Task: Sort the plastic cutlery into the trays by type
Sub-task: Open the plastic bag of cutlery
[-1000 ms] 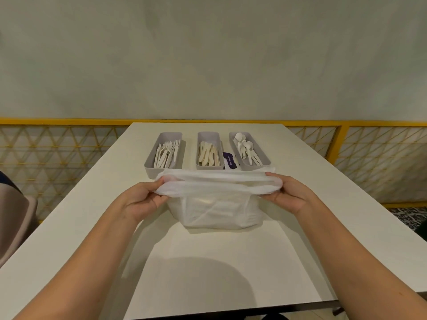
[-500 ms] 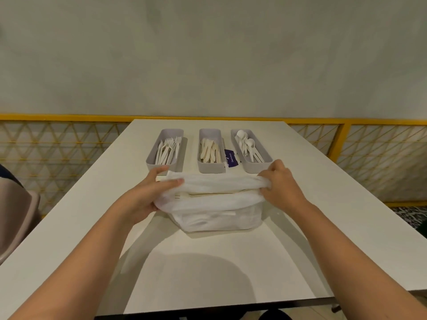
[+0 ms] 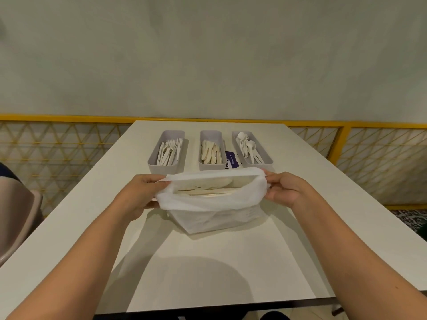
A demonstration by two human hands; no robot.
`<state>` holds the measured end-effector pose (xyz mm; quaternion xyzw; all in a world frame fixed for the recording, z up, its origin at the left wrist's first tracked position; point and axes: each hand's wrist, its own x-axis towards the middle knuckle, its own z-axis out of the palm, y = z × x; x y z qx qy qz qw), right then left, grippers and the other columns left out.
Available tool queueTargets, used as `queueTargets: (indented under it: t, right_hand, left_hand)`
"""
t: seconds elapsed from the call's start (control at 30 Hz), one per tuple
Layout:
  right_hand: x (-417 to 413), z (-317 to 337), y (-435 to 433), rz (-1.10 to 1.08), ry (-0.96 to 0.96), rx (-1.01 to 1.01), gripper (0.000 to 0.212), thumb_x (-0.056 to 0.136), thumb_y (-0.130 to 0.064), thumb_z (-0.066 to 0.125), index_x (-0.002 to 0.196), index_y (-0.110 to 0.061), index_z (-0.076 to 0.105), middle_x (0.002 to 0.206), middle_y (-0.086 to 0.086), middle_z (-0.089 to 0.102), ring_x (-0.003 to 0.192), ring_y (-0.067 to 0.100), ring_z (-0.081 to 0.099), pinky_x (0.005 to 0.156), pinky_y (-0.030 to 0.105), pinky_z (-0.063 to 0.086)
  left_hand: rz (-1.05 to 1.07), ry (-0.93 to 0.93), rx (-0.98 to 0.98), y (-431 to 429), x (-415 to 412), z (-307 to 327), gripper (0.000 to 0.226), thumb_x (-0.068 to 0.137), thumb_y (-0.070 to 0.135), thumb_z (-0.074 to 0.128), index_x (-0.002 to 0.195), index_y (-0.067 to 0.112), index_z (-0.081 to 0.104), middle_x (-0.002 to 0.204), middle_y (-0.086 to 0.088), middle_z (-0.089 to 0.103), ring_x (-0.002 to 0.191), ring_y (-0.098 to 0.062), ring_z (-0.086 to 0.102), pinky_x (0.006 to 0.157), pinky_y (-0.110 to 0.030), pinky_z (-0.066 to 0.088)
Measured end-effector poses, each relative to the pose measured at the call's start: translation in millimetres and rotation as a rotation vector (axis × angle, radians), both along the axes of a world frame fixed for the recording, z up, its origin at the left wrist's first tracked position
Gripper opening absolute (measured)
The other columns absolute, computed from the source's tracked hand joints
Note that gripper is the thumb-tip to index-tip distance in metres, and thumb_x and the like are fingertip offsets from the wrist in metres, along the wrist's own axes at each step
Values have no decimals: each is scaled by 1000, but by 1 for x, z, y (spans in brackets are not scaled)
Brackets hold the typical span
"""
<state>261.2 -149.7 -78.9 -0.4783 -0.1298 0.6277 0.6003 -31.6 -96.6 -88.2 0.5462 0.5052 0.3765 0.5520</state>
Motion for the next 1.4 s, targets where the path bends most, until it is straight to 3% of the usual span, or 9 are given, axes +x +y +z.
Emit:
queueTargets:
  t: [0.13, 0.3, 0.47, 0.63, 0.77, 0.83, 0.93, 1.17, 1.4]
  right_hand:
    - [-2, -5, 7, -58, 84, -57, 27, 97, 5, 29, 91, -7, 53, 97, 19, 55, 101, 34, 53, 82, 51, 41]
    - [-6, -21, 12, 60, -110, -96, 11, 93, -6, 51, 91, -8, 61, 80, 17, 66, 66, 30, 65, 64, 40, 56]
    - [-1, -33, 16, 110, -841, -102, 23, 94, -6, 42, 81, -18, 57, 79, 6, 53, 61, 18, 46, 49, 21, 38]
    - [-9, -27, 18, -55, -1645, 270, 27, 92, 1, 44, 110, -10, 61, 107, 9, 51, 92, 20, 49, 72, 19, 35]
    - [-32, -7, 9, 133, -1609, 735, 15, 87, -5, 61, 98, -11, 69, 102, 0, 52, 103, 17, 48, 90, 22, 37]
    - [-37, -7, 9, 482, -1612, 654, 34, 81, -23, 72, 114, -22, 63, 112, -4, 50, 113, 16, 46, 102, 34, 35]
    - [-35, -14, 9, 789, -1742, 405, 81, 75, -36, 75, 143, -35, 30, 140, -6, 35, 132, 15, 31, 113, 37, 23]
    - [-29, -31, 17, 799, -1784, 320, 106, 73, -35, 76, 149, -37, 2, 155, -6, 22, 144, 14, 17, 119, 45, 2]
    - [-19, -35, 18, 731, -1586, 374, 101, 69, -31, 79, 147, -39, 14, 145, -4, 39, 131, 17, 39, 111, 43, 32]
  left_hand:
    - [82, -469, -380, 6, 6, 1, 21, 95, 0, 42, 88, 6, 60, 57, -6, 68, 47, -12, 65, 44, -23, 55]
    - [219, -692, -625, 16, 13, -11, 23, 97, 0, 37, 83, -3, 56, 62, -16, 65, 70, -22, 56, 62, -34, 57]
    - [207, -310, -327, 16, 19, -13, 18, 97, 7, 42, 82, 10, 52, 63, -12, 65, 53, -22, 61, 41, -25, 50]
    - [299, 375, 502, 10, 20, -6, 11, 90, 7, 53, 95, 15, 56, 97, -3, 53, 79, -17, 51, 65, -21, 40]
    - [-104, 490, 850, -11, 40, 11, 15, 86, 2, 58, 88, 14, 66, 90, 2, 58, 80, -2, 55, 75, -8, 41]
    - [-322, 670, 727, -11, 47, 5, 15, 88, 16, 61, 102, 16, 67, 101, 2, 60, 92, -9, 58, 87, -21, 45]
    - [-455, 881, 549, -6, 48, -10, 62, 81, 41, 67, 134, 19, 46, 132, 1, 43, 121, -15, 45, 105, -28, 37]
    - [-502, 960, 545, 5, 57, -14, 81, 77, 47, 68, 143, 18, 31, 144, 2, 31, 132, -16, 32, 112, -32, 29]
    - [-569, 1022, 607, 12, 82, -2, 56, 83, 49, 61, 131, 21, 51, 128, 1, 49, 116, -17, 43, 98, -29, 36]
